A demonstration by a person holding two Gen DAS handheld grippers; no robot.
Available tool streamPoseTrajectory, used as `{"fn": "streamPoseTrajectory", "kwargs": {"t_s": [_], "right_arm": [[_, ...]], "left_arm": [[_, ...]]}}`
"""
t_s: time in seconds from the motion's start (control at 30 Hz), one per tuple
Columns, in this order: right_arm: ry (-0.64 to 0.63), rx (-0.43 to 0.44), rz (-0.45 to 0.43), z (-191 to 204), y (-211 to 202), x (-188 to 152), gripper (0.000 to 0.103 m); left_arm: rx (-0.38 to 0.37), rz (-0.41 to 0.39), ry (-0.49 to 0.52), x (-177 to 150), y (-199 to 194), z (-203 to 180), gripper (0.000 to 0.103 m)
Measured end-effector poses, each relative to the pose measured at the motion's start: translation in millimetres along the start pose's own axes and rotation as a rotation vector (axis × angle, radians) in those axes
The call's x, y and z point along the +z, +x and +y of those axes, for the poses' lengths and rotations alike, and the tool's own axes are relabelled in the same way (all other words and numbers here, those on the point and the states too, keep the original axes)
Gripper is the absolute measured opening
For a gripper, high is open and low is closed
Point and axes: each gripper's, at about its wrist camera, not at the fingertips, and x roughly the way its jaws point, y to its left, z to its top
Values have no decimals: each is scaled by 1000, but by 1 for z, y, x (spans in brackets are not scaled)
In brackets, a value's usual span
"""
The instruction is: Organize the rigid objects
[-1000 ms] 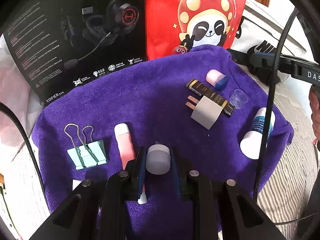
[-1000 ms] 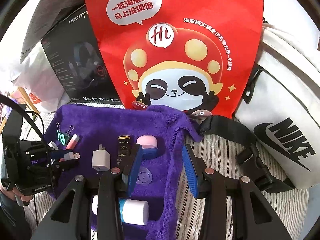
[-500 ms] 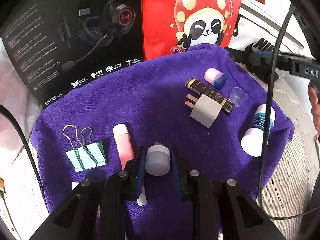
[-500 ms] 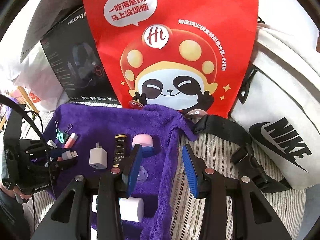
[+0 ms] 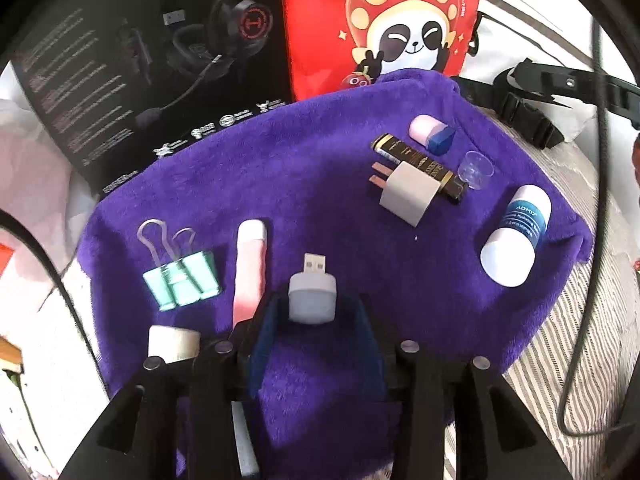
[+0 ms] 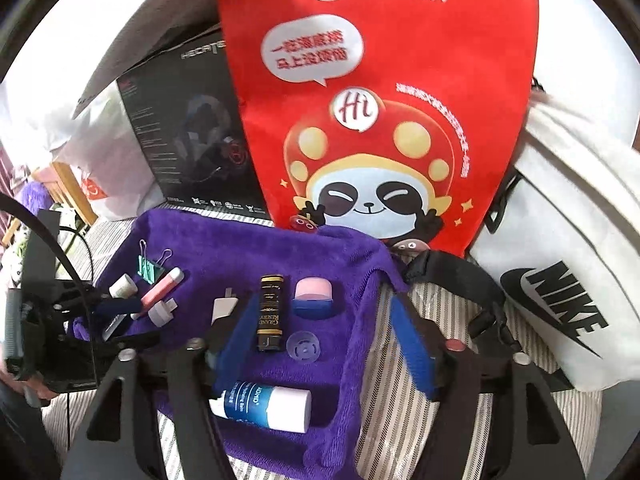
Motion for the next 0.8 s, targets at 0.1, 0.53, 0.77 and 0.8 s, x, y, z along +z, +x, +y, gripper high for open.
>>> {"fn": "streamPoseTrajectory", "kwargs": {"t_s": [0.1,0.53,0.77,0.8], "right_arm": [[-6,-12,0,6,-5,-1,78],[1,-118,43,65,-28,-61,103],[71,-138,71,82,-61,-94,103],[76,-138,72,84,-66,-96,103]], "left_arm": [[6,-1,-40,-6,-14,-1,44],[134,-158,-179,-55,-115,9,102],[130,-202,-264,-76,-151,-5,103],[128,-205,-280,-79,-155,-6,103]]}}
